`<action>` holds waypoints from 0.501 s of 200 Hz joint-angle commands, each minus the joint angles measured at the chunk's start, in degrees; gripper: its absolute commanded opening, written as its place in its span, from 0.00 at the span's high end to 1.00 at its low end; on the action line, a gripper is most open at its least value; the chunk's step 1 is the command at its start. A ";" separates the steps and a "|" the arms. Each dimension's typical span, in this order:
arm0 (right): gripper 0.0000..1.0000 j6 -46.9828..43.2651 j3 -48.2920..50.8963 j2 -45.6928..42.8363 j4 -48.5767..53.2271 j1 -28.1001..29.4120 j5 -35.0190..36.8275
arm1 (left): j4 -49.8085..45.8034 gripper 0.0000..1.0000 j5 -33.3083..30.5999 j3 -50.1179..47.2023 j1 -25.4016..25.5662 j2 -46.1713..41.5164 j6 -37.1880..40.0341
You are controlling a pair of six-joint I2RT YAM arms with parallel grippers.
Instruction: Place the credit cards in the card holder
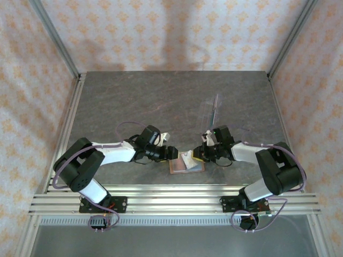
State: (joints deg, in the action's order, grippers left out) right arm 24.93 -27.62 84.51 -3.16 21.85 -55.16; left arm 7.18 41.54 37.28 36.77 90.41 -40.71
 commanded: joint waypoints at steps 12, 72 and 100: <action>0.82 1.61 1.33 -1.39 -1.42 0.81 3.73 | 0.51 0.36 -0.21 1.68 0.49 1.38 0.11; 0.95 1.25 0.82 -3.47 0.39 3.40 6.40 | 0.83 0.37 -0.79 1.14 0.43 1.37 0.03; 0.95 -1.16 0.37 -3.05 1.45 4.59 7.77 | 0.23 0.38 -0.43 1.81 0.46 2.29 0.52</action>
State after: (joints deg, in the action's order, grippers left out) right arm 25.80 -26.89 81.56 -3.51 25.32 -50.52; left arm 7.20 41.54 37.80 36.77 91.33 -40.69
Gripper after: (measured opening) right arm 0.055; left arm 0.625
